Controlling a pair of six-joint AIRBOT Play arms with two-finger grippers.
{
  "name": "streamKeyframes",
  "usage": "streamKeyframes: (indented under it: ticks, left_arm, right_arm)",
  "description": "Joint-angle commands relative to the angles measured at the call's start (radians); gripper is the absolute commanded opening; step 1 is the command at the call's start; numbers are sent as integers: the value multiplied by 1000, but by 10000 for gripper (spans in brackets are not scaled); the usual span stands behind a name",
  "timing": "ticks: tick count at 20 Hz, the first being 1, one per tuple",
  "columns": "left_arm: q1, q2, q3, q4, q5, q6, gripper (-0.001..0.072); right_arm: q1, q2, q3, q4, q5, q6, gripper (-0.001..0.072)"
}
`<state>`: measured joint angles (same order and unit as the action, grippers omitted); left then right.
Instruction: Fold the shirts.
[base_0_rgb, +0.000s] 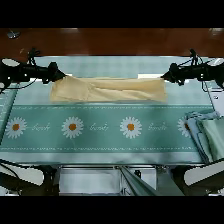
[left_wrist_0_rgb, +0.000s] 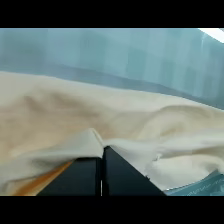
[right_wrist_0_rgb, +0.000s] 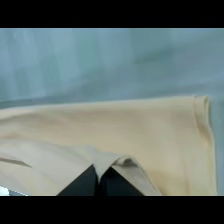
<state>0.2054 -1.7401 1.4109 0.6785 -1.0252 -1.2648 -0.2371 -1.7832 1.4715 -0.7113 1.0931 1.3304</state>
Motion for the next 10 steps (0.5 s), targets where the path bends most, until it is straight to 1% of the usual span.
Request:
streamKeyframes:
  ticks: [1,2,3,4,5,6,7,8,9,10]
  left_arm:
    - [-14,-56,50,14,-7,-31,22]
    - [-14,-57,50,14,-10,-31,22]
    - [-14,-57,50,13,-20,-24,63]
    - [-13,-57,54,14,-51,-11,328]
    - [-3,-57,68,25,-113,10,686]
    - [17,-56,95,72,-180,14,702]
    - [46,-54,128,161,-268,-30,700]
    - [77,-48,151,279,-343,-129,700]
    - [113,-30,153,406,-408,-206,699]
    - [143,-5,142,491,-449,-217,699]
  right_arm:
    - [32,-78,82,-5,-40,52,23]
    - [32,-92,87,-4,-42,75,24]
    - [32,-102,87,-3,-35,84,65]
    - [27,-103,87,-5,-19,82,344]
    - [19,-99,89,-2,3,70,635]
    - [4,-97,100,-8,47,47,614]
    - [-21,-96,111,-22,104,37,615]
    - [-47,-93,114,-48,150,38,615]
    - [-74,-93,113,-103,203,48,615]
    - [-93,-94,113,-176,248,75,615]
